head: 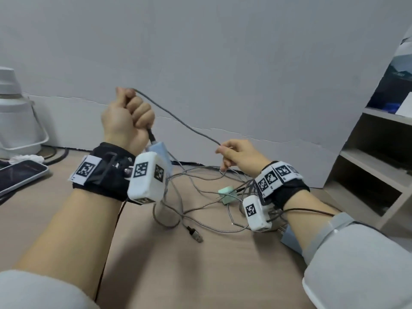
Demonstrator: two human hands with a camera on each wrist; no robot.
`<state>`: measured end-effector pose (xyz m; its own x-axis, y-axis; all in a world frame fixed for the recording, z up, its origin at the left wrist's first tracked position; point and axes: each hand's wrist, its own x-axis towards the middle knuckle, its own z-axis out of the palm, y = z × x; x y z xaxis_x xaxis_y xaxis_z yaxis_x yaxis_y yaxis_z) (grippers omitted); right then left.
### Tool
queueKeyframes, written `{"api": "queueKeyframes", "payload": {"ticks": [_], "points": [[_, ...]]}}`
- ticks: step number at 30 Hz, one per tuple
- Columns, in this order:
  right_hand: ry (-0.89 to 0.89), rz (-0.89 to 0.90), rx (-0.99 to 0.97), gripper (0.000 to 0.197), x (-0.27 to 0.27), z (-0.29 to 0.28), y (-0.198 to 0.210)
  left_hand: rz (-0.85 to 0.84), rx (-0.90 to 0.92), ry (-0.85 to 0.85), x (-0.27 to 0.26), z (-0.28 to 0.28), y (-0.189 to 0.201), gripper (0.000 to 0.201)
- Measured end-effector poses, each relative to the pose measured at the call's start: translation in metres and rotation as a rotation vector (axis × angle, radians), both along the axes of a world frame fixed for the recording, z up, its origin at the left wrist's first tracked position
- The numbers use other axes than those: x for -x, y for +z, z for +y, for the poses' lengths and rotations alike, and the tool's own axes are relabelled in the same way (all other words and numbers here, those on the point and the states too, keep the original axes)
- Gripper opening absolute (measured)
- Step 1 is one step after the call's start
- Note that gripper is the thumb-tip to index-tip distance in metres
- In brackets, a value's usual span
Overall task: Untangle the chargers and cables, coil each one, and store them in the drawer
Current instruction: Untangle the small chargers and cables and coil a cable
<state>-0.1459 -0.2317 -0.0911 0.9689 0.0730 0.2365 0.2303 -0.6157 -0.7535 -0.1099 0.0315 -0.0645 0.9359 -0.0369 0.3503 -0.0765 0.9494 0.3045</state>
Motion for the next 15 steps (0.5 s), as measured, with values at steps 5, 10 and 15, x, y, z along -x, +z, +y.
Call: {"api": "queueKeyframes", "payload": {"ticks": [5, 10, 15], "points": [[-0.191, -0.255, -0.163, 0.014, -0.003, -0.001, 0.01, 0.104, -0.028, 0.132, -0.013, 0.011, -0.009, 0.045], [-0.015, -0.285, 0.431, 0.014, 0.011, 0.037, 0.033, -0.092, -0.481, 0.176, 0.0, -0.022, -0.014, 0.042], [0.163, -0.272, 0.51, 0.015, 0.021, 0.064, 0.045, -0.253, -0.789, 0.052, 0.02, -0.046, -0.017, 0.041]]}}
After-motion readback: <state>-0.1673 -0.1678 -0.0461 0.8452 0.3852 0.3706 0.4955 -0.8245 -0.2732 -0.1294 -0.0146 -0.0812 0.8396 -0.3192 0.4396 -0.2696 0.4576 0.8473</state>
